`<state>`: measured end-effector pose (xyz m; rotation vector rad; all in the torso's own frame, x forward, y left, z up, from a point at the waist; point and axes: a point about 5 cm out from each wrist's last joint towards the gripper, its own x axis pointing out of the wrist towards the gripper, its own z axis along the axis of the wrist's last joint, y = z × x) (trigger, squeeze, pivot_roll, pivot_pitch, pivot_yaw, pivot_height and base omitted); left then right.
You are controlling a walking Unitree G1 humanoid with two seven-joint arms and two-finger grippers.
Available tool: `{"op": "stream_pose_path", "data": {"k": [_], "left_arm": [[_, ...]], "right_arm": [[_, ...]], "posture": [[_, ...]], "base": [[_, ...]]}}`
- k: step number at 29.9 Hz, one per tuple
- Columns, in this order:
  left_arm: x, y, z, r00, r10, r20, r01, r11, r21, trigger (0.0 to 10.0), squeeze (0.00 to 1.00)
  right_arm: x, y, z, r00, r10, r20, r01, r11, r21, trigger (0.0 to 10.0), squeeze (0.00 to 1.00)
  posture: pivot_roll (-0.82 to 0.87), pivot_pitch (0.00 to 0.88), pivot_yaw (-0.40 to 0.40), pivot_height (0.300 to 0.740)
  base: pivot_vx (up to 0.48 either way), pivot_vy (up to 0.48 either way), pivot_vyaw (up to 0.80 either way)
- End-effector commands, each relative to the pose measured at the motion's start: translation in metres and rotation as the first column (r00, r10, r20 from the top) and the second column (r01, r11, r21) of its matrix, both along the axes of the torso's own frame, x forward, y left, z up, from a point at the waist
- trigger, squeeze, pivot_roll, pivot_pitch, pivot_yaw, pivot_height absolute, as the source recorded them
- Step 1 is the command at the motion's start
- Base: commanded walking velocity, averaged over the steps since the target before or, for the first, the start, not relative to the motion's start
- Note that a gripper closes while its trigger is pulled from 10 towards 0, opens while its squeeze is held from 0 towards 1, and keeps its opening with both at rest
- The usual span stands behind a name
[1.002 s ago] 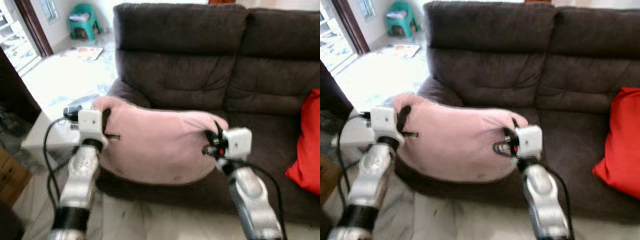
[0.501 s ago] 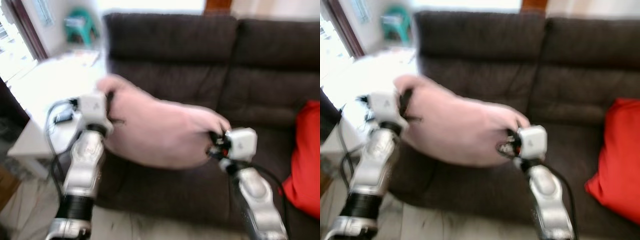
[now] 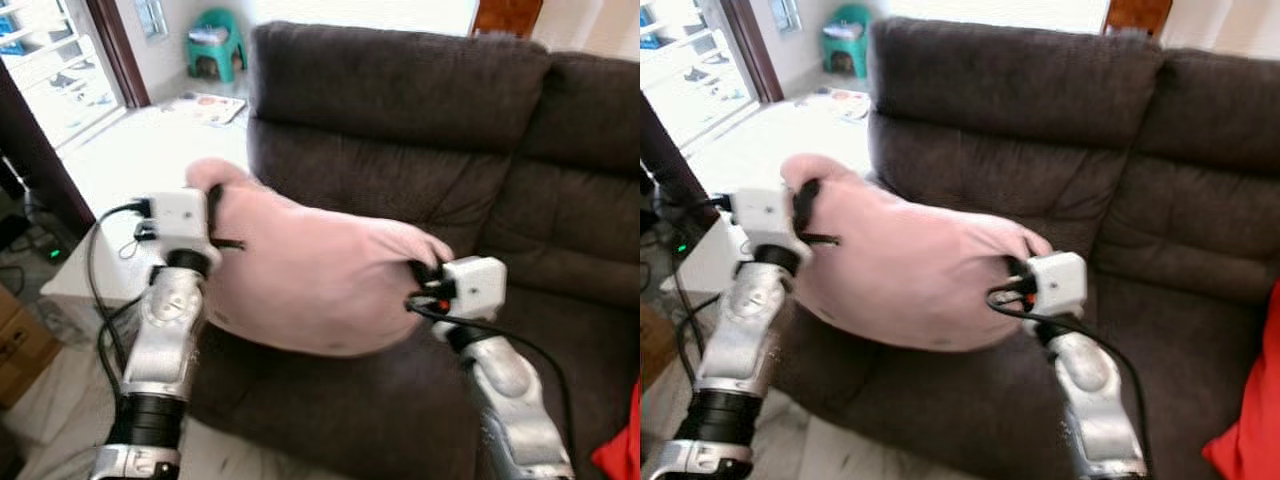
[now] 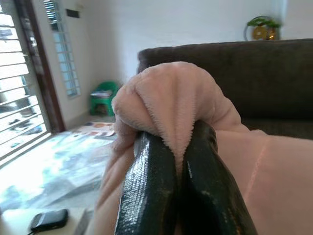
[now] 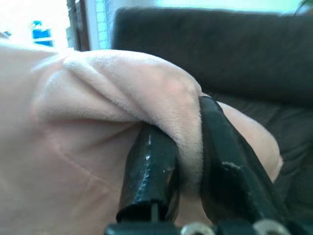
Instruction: Move the pillow to the sofa from floor
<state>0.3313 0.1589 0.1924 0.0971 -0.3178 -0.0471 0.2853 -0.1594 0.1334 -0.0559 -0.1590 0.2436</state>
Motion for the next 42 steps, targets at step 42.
{"op": "stream_pose_path", "data": {"k": [42], "left_arm": [[-0.005,-0.015,-0.015,0.886,-0.399,-0.236,0.368,0.915,-0.163,10.0,0.00]], "right_arm": [[0.042,0.035,0.010,0.995,0.060,-0.075,-0.069,0.991,-0.116,10.0,0.00]], "posture": [[0.00,0.008,-0.024,0.740]], "base": [[0.113,0.000,0.00]]}}
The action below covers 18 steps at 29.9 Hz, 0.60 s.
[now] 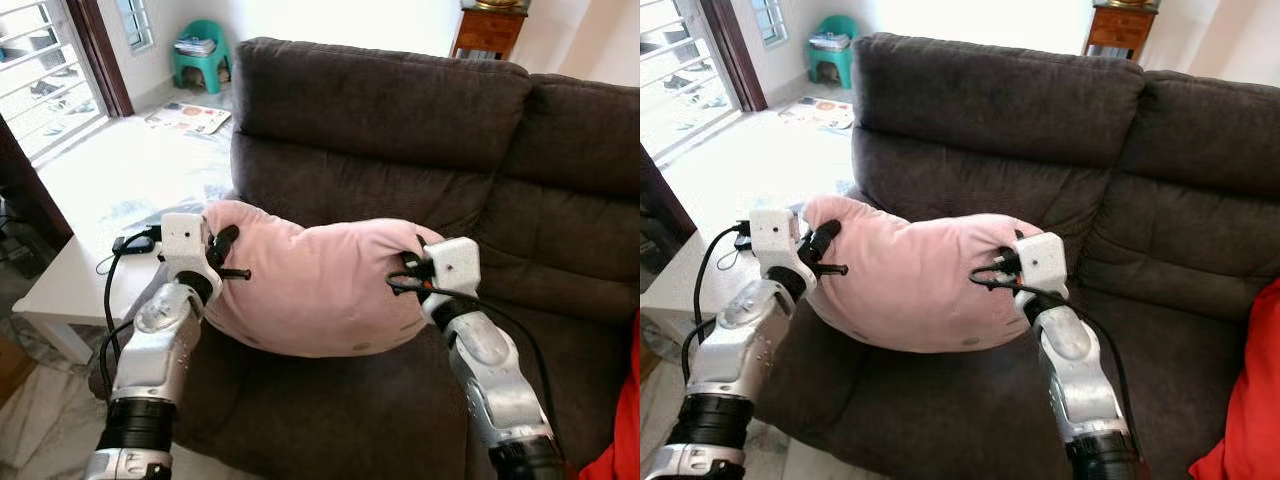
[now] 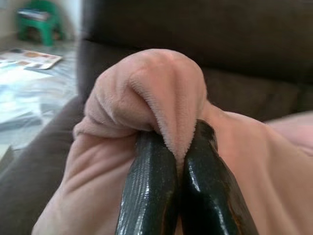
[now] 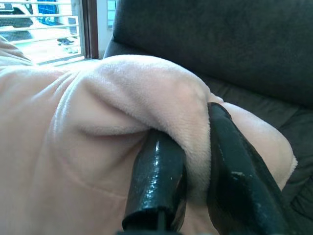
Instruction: Move the pillow to the sofa from floor
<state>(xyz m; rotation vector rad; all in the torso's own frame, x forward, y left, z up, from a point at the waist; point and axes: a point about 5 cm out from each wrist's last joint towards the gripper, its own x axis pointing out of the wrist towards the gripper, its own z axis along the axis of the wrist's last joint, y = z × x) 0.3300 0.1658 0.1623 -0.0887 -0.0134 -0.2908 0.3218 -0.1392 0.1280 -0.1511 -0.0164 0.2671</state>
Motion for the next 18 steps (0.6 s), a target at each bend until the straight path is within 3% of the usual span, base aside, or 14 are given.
{"op": "stream_pose_path", "data": {"k": [1,11,13,18], "left_arm": [[-0.006,-0.024,0.013,0.983,-0.177,0.047,0.176,0.984,0.017,10.0,0.00],[-0.018,-0.035,0.003,0.951,-0.310,-0.013,0.310,0.950,0.037,10.0,0.00],[-0.028,-0.043,0.000,0.908,-0.416,-0.052,0.419,0.907,0.043,10.0,0.00],[-0.033,-0.045,-0.001,0.889,-0.454,-0.064,0.457,0.888,0.044,10.0,0.00]], "right_arm": [[0.009,0.017,0.015,0.997,0.055,0.051,-0.055,0.998,-0.006,10.0,0.00],[0.022,0.037,0.014,0.995,0.098,0.010,-0.098,0.995,-0.009,10.0,0.00],[0.029,0.046,0.014,0.994,0.111,-0.009,-0.111,0.994,-0.021,10.0,0.00],[0.034,0.053,0.018,0.993,0.116,-0.002,-0.116,0.993,-0.005,10.0,0.00]], "posture": [[0.00,0.009,-0.024,0.740],[0.01,0.013,-0.030,0.740],[0.01,0.014,-0.032,0.740],[0.02,0.017,-0.033,0.740]], "base": [[0.000,0.000,0.00],[0.000,0.000,0.00],[0.000,0.000,0.00],[0.000,0.000,0.00]]}}
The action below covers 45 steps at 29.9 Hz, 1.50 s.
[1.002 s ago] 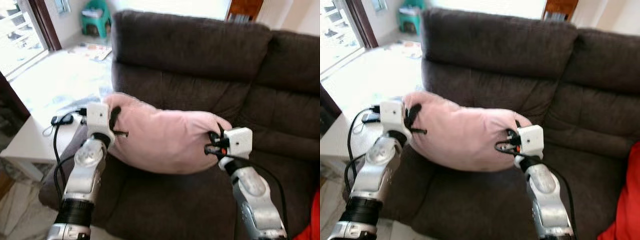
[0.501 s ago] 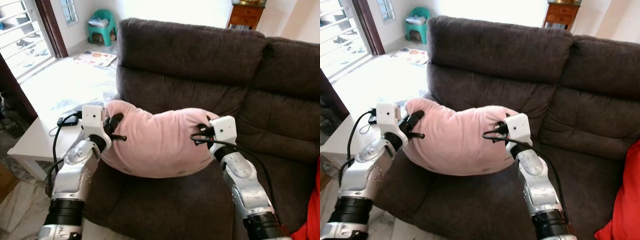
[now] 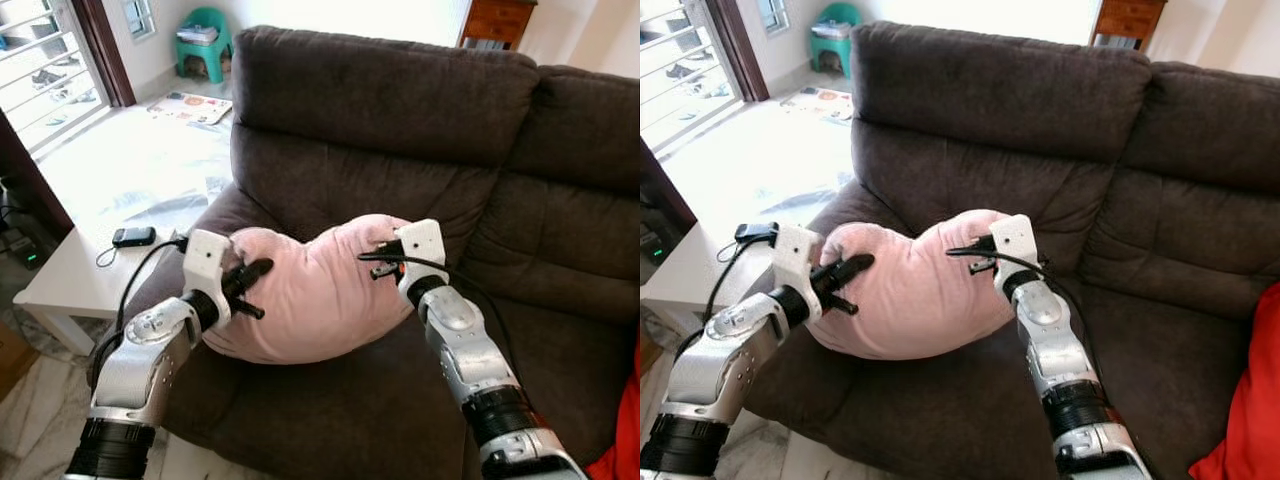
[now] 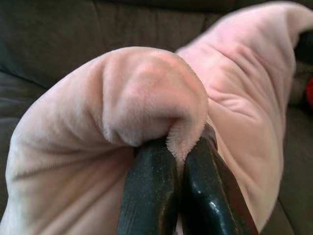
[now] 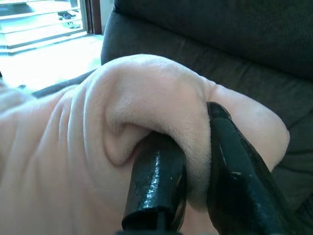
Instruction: Move the pillow to the sofa from floor
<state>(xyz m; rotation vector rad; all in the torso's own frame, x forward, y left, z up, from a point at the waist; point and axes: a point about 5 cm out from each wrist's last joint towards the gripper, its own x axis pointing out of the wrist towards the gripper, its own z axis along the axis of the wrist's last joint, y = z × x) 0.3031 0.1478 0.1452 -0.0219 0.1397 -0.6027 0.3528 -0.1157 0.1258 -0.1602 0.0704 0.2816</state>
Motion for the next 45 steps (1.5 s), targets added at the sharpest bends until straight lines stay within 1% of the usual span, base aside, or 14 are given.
{"op": "stream_pose_path", "data": {"k": [1,5,10,15,18,22,28,37,45], "left_arm": [[-0.006,-0.027,0.017,0.985,-0.161,0.063,0.164,0.985,-0.046,10.0,0.00],[-0.009,-0.029,0.022,0.980,-0.184,0.073,0.190,0.978,-0.087,10.0,0.00],[-0.012,-0.030,0.023,0.976,-0.205,0.072,0.211,0.973,-0.089,10.0,0.00],[-0.019,-0.032,0.027,0.963,-0.261,0.070,0.267,0.959,-0.098,10.0,0.00],[-0.025,-0.033,0.024,0.953,-0.298,0.050,0.301,0.951,-0.078,10.0,0.00],[-0.026,-0.033,0.023,0.953,-0.299,0.044,0.302,0.950,-0.083,10.0,0.00],[-0.024,-0.033,0.016,0.960,-0.277,0.030,0.278,0.959,-0.044,10.0,0.00],[-0.024,-0.033,0.015,0.963,-0.270,0.023,0.271,0.962,-0.046,10.0,0.00],[-0.025,-0.031,0.013,0.964,-0.265,0.013,0.265,0.964,-0.035,10.0,0.00]], "right_arm": [[0.004,0.031,0.021,0.991,0.108,0.085,-0.110,0.994,0.014,10.0,0.00],[0.011,0.027,0.029,0.992,0.077,0.103,-0.080,0.996,0.024,10.0,0.00],[0.016,0.026,0.035,0.991,0.071,0.113,-0.076,0.997,0.033,10.0,0.00],[0.021,0.026,0.038,0.991,0.066,0.118,-0.070,0.997,0.029,10.0,0.00],[0.024,0.026,0.039,0.991,0.060,0.119,-0.064,0.998,0.029,10.0,0.00],[0.025,0.029,0.040,0.990,0.061,0.123,-0.065,0.997,0.034,10.0,0.00],[0.025,0.029,0.038,0.990,0.063,0.123,-0.068,0.997,0.034,10.0,0.00],[0.026,0.028,0.034,0.991,0.067,0.118,-0.071,0.997,0.030,10.0,0.00],[0.025,0.032,0.032,0.990,0.082,0.113,-0.085,0.996,0.029,10.0,0.00]], "posture": [[0.02,0.018,-0.033,0.740],[0.02,0.019,-0.032,0.740],[0.02,0.019,-0.032,0.740],[0.03,0.018,-0.037,0.740],[0.04,0.015,-0.040,0.740],[0.04,0.013,-0.041,0.740],[0.03,0.010,-0.040,0.740],[0.03,0.011,-0.041,0.740],[0.04,0.016,-0.042,0.740]], "base": [[0.000,0.000,0.00],[0.000,0.000,0.00],[0.000,0.000,0.00],[0.000,0.000,0.00],[0.000,0.000,0.00],[0.000,0.000,0.00],[0.000,0.000,0.00],[0.000,0.000,0.00],[0.000,0.000,0.00]]}}
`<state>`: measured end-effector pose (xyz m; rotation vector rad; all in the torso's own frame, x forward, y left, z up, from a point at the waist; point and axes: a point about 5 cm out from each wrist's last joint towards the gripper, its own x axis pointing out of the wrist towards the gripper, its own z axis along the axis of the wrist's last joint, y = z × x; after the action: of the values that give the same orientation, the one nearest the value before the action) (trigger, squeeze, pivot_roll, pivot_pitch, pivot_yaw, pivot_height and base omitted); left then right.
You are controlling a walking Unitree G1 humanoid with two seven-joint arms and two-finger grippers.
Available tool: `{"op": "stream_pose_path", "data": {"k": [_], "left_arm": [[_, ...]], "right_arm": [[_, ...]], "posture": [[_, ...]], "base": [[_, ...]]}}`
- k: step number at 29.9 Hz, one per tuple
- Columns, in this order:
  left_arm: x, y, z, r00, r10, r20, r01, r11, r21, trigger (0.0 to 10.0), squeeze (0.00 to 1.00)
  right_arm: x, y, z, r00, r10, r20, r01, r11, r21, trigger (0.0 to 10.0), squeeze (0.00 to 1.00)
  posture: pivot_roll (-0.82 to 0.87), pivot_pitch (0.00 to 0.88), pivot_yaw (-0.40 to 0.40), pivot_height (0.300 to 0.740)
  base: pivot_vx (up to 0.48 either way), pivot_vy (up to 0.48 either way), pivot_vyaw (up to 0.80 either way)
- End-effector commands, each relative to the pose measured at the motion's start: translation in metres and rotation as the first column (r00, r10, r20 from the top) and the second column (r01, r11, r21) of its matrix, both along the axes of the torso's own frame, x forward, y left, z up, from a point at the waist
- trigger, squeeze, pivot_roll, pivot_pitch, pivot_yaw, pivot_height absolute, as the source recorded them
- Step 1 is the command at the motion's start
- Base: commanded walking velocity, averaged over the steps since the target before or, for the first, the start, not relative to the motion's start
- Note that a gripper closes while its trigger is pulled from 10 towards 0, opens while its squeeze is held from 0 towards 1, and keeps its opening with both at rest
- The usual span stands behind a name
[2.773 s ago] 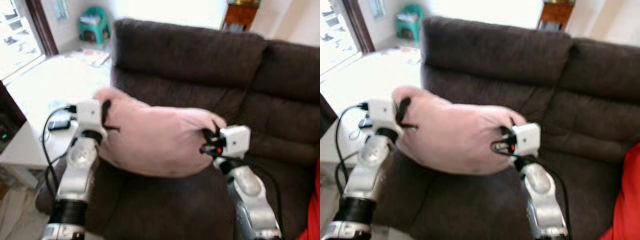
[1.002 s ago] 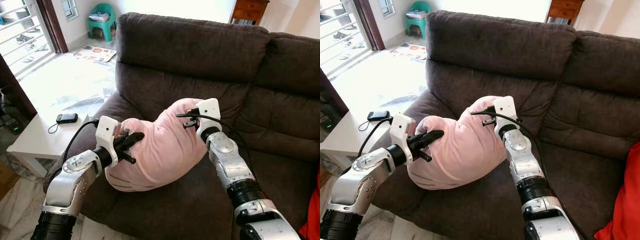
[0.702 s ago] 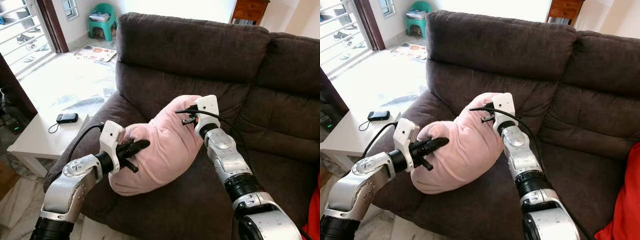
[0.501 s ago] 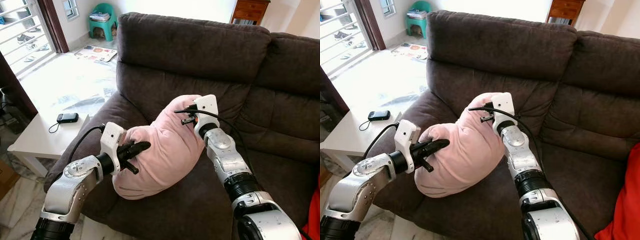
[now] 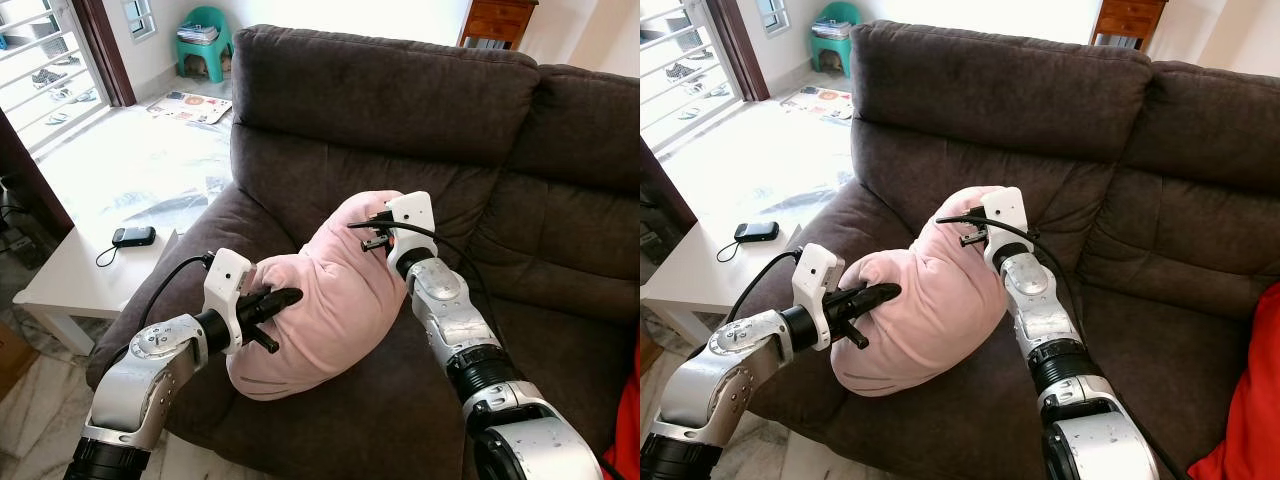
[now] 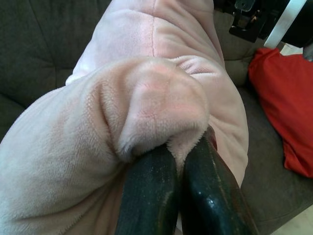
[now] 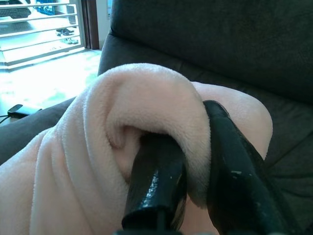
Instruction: Move the pillow to the sofa from floor
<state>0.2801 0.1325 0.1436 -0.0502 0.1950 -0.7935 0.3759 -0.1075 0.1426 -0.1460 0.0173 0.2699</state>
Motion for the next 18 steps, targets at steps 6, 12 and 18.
{"op": "stream_pose_path", "data": {"k": [6,12,18], "left_arm": [[-0.0026,-0.0164,0.0154,0.995,-0.073,0.070,0.075,0.997,-0.028,10.0,0.00],[-0.0021,-0.0166,0.0154,0.995,-0.070,0.070,0.072,0.997,-0.026,10.0,0.00],[-0.0024,-0.0164,0.0155,0.995,-0.070,0.069,0.072,0.997,-0.028,10.0,0.00]], "right_arm": [[0.0013,0.0244,0.0130,0.994,0.097,0.057,-0.098,0.995,0.006,10.0,0.00],[0.0012,0.0251,0.0129,0.993,0.101,0.056,-0.101,0.995,0.007,10.0,0.00],[0.0015,0.0256,0.0123,0.993,0.103,0.054,-0.104,0.995,0.006,10.0,0.00]], "posture": [[0.04,0.019,-0.042,0.740],[0.04,0.020,-0.042,0.740],[0.04,0.022,-0.043,0.740]], "base": [[0.000,0.000,0.00],[0.000,0.000,0.00],[0.000,0.000,0.00]]}}
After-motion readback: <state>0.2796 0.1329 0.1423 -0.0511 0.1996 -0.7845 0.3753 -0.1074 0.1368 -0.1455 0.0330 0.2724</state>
